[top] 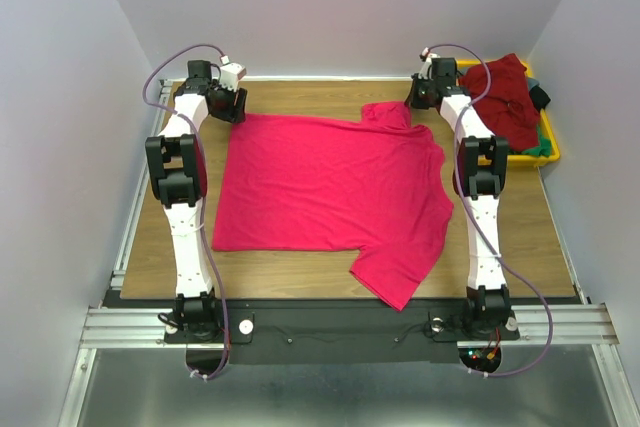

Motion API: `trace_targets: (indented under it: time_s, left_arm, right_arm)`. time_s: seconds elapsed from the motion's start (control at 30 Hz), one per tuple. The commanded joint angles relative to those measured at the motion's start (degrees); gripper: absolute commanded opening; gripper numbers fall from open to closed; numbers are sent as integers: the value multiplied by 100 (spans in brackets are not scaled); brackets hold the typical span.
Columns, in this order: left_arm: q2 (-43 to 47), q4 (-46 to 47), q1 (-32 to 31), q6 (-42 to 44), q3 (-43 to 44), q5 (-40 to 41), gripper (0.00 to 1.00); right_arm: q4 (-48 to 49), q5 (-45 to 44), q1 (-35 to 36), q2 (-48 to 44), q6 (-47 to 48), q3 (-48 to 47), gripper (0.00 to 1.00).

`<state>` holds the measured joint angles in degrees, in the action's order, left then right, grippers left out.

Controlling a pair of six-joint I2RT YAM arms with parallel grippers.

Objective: Fold and stack the t-shirts
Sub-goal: Flatten the tshirt out, then fold the tshirt

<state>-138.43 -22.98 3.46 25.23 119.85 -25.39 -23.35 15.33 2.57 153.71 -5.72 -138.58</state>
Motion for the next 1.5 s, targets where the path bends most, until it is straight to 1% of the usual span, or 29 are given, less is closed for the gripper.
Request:
trace_targets:
  time_s: [0.0,0.17,0.3,0.37,0.53,0.63,0.73,0.77,0.8,0.9,1.07,1.13,1.3,1.33,1.4,1.43,1.47]
  left_arm:
    - [71,4,23,87,267,-45,67]
    - [-166,31,23,43,530,69,67]
    - [-307,136,23,-18,706,-1,67]
    - [-473,57,23,-36,1021,-27,67]
    - [-659,-92,23,-106,1409,-124,65]
    - [-703,-145,23,-124,1444,-177,59]
    - [-729,-233,14,-150,1479,-204,56]
    - [-755,-268,23,-150,1506,-221,52]
    - [-782,-294,23,-168,1515,-230,51]
    - [-843,-391,23,-212,1559,-230,49]
    - [-913,-462,23,-343,1638,-142,38]
    - [-940,-462,23,-423,1690,-98,35]
    - [-993,-488,31,-467,1743,-133,22]
    - [-984,-470,23,-467,1743,-168,17]
    - [-932,-357,23,-476,1682,-221,13]
    - [-888,-313,23,-510,1595,-230,6]
    - [-853,-269,23,-511,1559,-265,3]
  right_arm:
    - [-73,-4,95,-34,255,68,1]
    - [15,75,95,-279,387,42,1]
    - [50,110,95,-429,396,16,1]
    - [68,93,103,-491,396,-63,1]
    - [112,93,95,-728,413,-283,1]
    - [164,136,104,-868,422,-362,1]
    - [200,154,95,-965,440,-371,1]
    - [208,163,103,-1027,448,-371,1]
    - [208,189,95,-1045,457,-371,1]
    - [208,251,104,-1124,475,-336,1]
    - [217,295,95,-1176,484,-345,1]
    - [217,312,104,-1212,492,-353,1]
    - [217,383,95,-1308,492,-371,1]
    - [217,383,95,-1352,501,-389,1]
    - [217,400,104,-1405,501,-415,1]
    - [217,409,104,-1466,493,-415,1]
    - [217,418,95,-1501,484,-424,1]
